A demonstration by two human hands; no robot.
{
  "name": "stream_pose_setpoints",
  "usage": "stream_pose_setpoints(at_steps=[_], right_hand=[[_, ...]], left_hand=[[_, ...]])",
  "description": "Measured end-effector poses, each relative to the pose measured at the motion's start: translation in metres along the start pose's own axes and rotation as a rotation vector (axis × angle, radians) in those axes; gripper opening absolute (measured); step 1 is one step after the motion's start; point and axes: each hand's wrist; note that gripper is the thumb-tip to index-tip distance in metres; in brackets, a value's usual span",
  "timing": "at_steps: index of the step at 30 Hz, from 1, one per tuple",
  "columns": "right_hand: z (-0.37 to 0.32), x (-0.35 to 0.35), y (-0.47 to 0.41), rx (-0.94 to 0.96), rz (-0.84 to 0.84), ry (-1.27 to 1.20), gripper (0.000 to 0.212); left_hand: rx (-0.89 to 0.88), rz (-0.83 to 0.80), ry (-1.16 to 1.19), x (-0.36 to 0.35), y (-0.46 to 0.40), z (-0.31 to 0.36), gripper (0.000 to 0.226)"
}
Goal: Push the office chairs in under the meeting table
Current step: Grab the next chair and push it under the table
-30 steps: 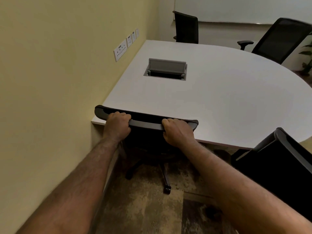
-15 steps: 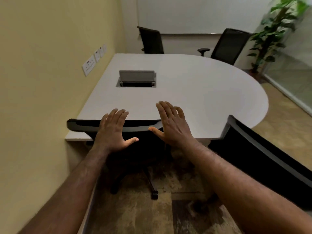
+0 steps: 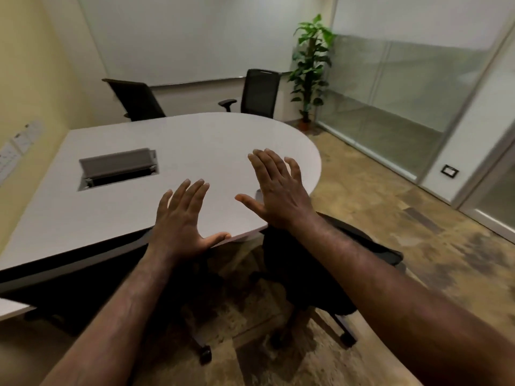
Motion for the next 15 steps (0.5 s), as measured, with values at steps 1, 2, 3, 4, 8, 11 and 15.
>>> stream_pose_setpoints(at_steps=[1, 2, 3, 4, 8, 11, 15], right_hand=[[0.015, 0.008, 0.008, -0.011, 0.013, 0.007, 0.081], [0.031, 0.015, 0.017, -0.023, 0.025, 0.013, 0.080], [0.047, 0.023, 0.026, -0.037, 0.036, 0.023, 0.080], [0.064, 0.030, 0.035, -0.053, 0.044, 0.037, 0.079], [0.131, 0.054, 0.071, -0.127, 0.040, 0.086, 0.079], [0.181, 0.067, 0.096, -0.171, 0.020, 0.099, 0.080], [0.241, 0.079, 0.132, -0.225, 0.028, 0.098, 0.081]], left_hand=[[-0.018, 0.005, 0.003, 0.000, -0.009, 0.015, 0.107], [-0.035, 0.011, 0.005, 0.000, -0.018, 0.030, 0.107], [-0.053, 0.016, 0.006, 0.001, -0.027, 0.046, 0.107], [-0.071, 0.019, 0.008, 0.001, -0.035, 0.062, 0.106], [-0.136, 0.028, 0.012, 0.000, -0.065, 0.126, 0.103], [-0.163, 0.029, 0.012, -0.002, -0.087, 0.173, 0.101], [-0.207, 0.021, 0.009, -0.011, -0.117, 0.233, 0.098]])
Point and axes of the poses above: each hand's wrist, its own y-axis away from the middle knuckle, its own x-axis out of the back of the hand, z = x × y, and after that the axes turned 9 degrees about -z, right-handed
